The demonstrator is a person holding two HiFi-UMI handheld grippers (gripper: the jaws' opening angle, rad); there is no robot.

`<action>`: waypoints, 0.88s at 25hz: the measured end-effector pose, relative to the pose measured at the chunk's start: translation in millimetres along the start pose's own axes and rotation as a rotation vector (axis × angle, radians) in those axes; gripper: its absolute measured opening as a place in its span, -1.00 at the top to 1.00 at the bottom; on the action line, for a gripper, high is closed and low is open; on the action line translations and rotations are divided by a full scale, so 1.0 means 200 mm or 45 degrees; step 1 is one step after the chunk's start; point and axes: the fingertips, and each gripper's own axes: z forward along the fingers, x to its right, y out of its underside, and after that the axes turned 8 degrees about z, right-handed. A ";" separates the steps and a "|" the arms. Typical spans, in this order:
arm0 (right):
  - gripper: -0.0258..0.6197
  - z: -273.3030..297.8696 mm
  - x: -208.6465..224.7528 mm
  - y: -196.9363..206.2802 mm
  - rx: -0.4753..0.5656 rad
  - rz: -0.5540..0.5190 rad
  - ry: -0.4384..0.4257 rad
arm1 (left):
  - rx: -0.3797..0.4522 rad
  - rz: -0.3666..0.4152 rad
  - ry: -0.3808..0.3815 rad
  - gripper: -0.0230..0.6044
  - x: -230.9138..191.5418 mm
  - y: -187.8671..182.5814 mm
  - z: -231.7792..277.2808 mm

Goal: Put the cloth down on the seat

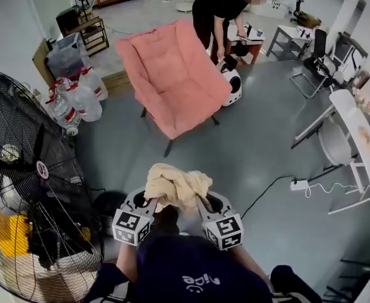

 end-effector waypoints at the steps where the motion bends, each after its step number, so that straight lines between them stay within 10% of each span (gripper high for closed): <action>1: 0.65 0.04 0.01 -0.02 0.001 -0.006 -0.002 | 0.003 -0.008 0.000 0.75 -0.03 0.00 0.04; 22: 0.65 1.14 0.41 -0.49 -0.055 0.050 0.021 | -0.039 0.002 0.054 0.75 -1.02 -0.21 0.84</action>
